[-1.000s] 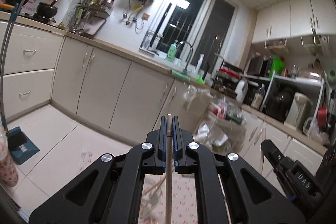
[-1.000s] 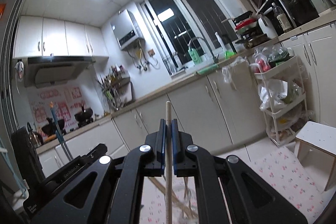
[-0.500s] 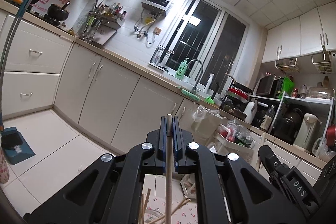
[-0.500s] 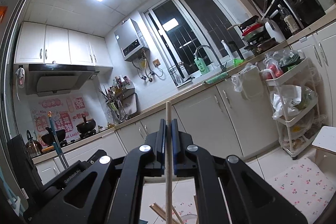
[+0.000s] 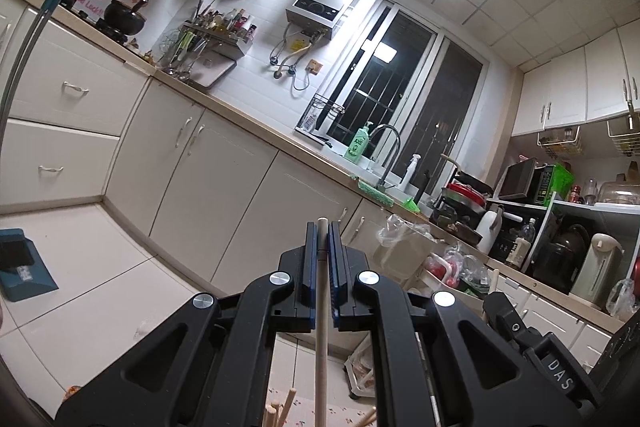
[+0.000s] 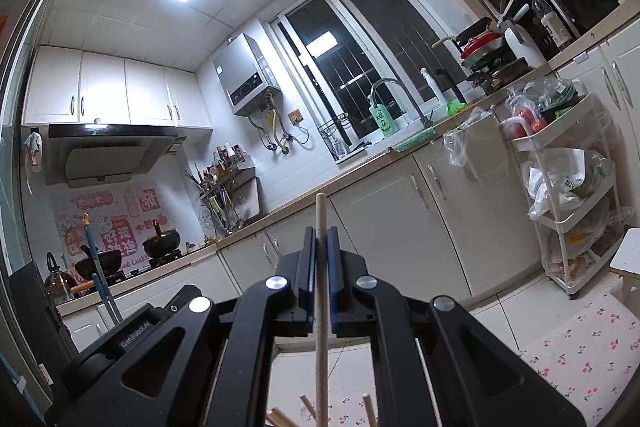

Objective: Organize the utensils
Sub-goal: 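Raise both held sticks above the glass jar opening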

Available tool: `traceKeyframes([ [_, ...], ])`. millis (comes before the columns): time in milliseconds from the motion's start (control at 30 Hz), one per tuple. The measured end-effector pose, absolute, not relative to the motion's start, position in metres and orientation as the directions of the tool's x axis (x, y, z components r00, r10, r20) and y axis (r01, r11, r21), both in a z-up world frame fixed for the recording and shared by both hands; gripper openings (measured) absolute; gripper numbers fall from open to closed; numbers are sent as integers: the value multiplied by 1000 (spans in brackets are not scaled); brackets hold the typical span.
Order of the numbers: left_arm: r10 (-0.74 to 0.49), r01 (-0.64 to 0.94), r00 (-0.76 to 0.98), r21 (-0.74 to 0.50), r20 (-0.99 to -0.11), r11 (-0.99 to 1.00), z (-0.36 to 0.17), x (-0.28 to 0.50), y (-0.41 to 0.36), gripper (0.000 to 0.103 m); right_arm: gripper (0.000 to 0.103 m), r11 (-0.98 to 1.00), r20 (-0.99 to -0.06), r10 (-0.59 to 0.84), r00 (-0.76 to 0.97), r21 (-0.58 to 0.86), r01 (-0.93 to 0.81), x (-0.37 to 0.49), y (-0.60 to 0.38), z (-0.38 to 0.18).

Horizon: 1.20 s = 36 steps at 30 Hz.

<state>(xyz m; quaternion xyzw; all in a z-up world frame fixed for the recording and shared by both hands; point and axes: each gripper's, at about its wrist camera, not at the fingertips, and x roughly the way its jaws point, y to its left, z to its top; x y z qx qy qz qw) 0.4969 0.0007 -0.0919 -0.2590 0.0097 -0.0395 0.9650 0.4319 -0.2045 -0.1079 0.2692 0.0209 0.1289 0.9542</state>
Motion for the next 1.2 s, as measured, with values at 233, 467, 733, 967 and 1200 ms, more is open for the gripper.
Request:
traceKeyframes([
  [233, -36, 40, 999, -490, 16, 871, -112, 507, -4, 5, 6, 825, 14, 261, 965, 516, -231, 448, -199, -124],
  [467, -10, 25, 999, -468, 34, 883, -125, 511, -10, 5, 6, 829, 21, 274, 962, 502, -247, 459, -191, -134],
  [733, -6, 16, 1000, -445, 24, 896, -136, 515, -14, 5, 6, 831, -7, 285, 959, 501, -243, 468, -185, -150],
  [967, -6, 10, 1000, -411, 12, 912, -140, 510, -22, 5, 6, 843, -25, 282, 959, 484, -235, 465, -183, -156],
  [1200, -13, 2, 1000, -389, -26, 921, -146, 500, -21, 5, 6, 854, -52, 290, 956, 464, -234, 455, -183, -159],
])
